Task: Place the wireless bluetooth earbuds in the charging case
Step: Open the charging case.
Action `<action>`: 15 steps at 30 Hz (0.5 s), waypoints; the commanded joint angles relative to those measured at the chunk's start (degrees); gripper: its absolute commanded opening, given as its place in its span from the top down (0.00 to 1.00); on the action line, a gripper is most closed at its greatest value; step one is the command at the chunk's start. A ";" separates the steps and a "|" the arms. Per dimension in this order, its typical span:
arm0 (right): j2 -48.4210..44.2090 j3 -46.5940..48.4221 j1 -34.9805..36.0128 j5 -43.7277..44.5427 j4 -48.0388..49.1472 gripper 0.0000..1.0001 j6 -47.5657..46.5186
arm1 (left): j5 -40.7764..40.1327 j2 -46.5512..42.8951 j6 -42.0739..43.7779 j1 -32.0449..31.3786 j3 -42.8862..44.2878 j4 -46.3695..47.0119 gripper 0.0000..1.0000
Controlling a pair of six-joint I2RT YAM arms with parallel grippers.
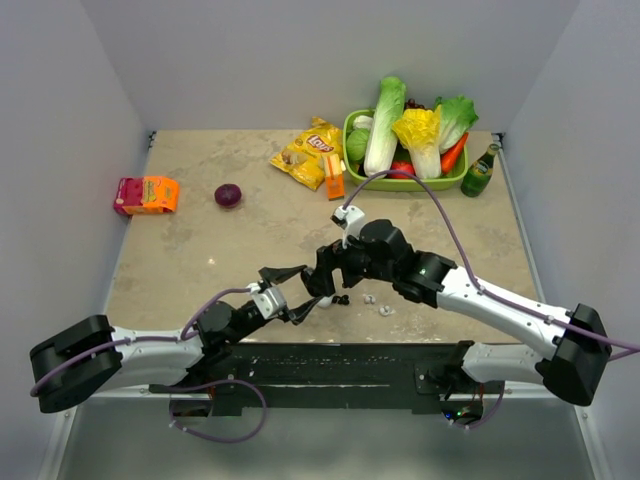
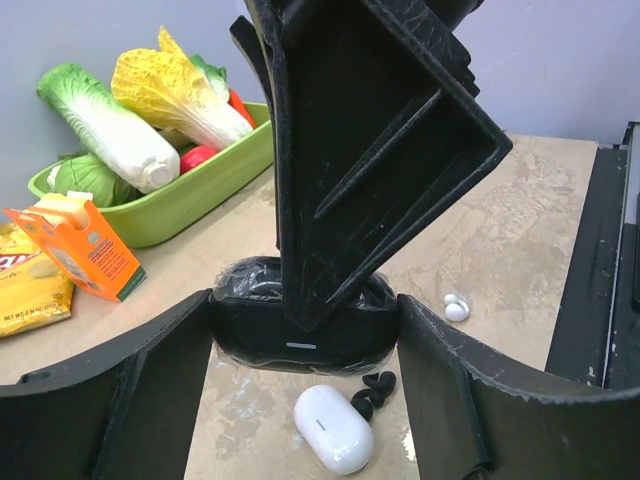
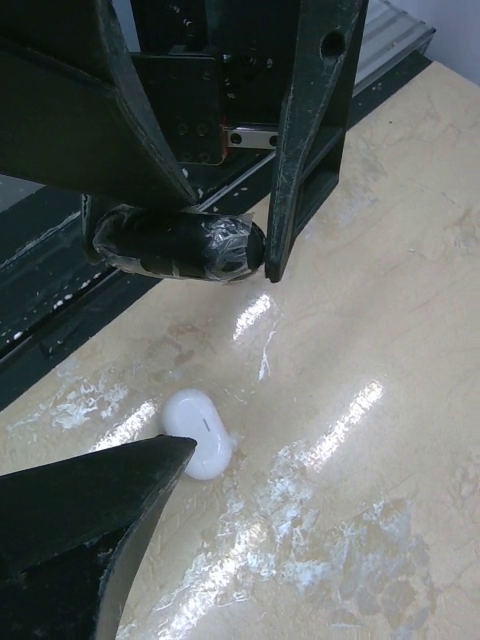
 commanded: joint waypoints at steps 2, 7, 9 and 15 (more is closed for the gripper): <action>-3.27 -1.37 -0.22 5.73 -1.24 0.06 0.57 | -1.29 -1.83 1.63 -0.49 0.88 4.51 1.00; -4.24 -1.89 -0.22 6.43 -1.50 0.07 0.93 | -1.65 -2.27 1.98 -0.75 0.80 4.07 1.00; -4.59 -1.98 -0.22 7.31 -1.86 0.07 1.19 | -1.91 -2.53 1.98 -0.83 0.97 3.72 1.00; -8.10 -2.68 -0.22 7.33 -0.63 0.09 2.24 | -2.35 -2.88 1.98 -0.92 0.71 3.37 1.00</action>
